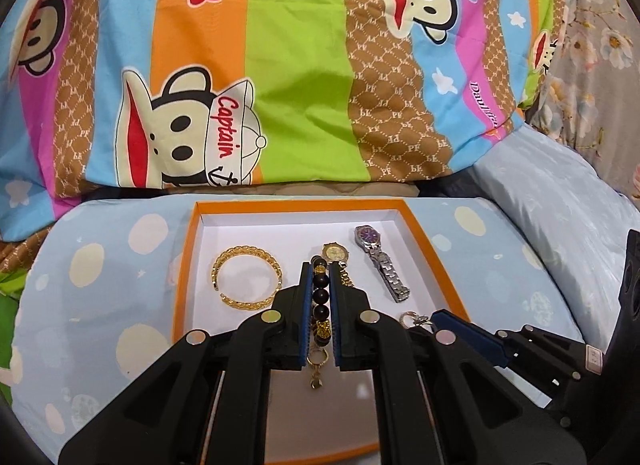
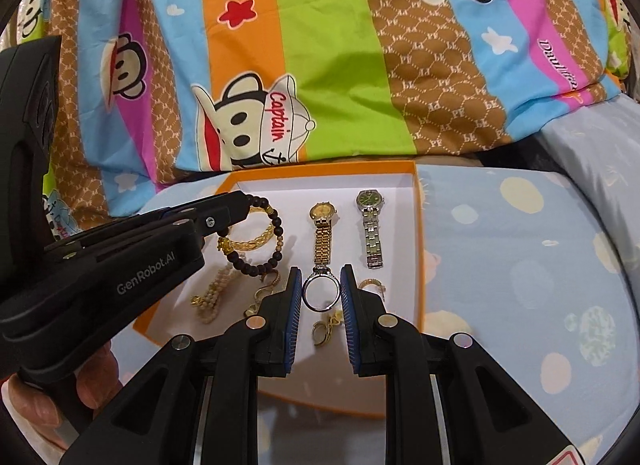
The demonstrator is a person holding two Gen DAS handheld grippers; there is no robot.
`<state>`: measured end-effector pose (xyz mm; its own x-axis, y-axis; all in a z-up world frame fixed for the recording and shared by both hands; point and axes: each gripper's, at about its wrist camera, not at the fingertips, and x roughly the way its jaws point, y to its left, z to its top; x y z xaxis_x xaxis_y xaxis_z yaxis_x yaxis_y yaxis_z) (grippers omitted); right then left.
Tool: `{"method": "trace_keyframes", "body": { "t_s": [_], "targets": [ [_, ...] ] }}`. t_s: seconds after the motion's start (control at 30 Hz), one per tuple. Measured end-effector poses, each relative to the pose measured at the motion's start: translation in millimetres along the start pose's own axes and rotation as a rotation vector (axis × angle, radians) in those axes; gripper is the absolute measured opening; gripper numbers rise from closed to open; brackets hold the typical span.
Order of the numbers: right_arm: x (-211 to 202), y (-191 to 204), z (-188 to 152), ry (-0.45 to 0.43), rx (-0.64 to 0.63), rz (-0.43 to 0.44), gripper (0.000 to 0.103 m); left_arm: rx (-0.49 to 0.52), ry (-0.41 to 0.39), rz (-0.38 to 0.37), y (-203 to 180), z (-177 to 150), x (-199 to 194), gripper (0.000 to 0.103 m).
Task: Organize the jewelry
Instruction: 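Open the left tool to drop the bracelet while the right tool releases the ring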
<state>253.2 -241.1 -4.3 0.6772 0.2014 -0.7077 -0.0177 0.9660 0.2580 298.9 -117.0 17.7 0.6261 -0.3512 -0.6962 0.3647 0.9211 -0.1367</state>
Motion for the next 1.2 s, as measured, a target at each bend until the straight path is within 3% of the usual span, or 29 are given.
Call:
{"method": "trace_keyframes", "body": {
  "t_s": [0.27, 0.33, 0.47, 0.57, 1.0, 1.2],
  "targets": [
    [22, -3, 7, 0.026, 0.007, 0.004, 0.019, -0.035, -0.013, 0.016, 13, -3, 12, 0.01],
    [24, -6, 7, 0.024, 0.022, 0.007, 0.019, -0.042, -0.018, 0.022, 17, -3, 12, 0.016],
    [19, -11, 8, -0.002, 0.05, 0.018, 0.021, -0.063, -0.039, 0.029, 22, -2, 8, 0.02],
    [16, -12, 8, -0.015, 0.054, 0.018, 0.022, -0.064, -0.061, 0.04, 22, -1, 3, 0.032],
    [4, 1, -7, -0.006, 0.029, 0.028, 0.022, -0.046, -0.07, 0.054, 18, -7, -13, 0.033],
    [-6, 6, -31, 0.028, 0.027, 0.013, 0.022, -0.06, -0.015, 0.08, 33, -37, -24, 0.034]
  ]
}}
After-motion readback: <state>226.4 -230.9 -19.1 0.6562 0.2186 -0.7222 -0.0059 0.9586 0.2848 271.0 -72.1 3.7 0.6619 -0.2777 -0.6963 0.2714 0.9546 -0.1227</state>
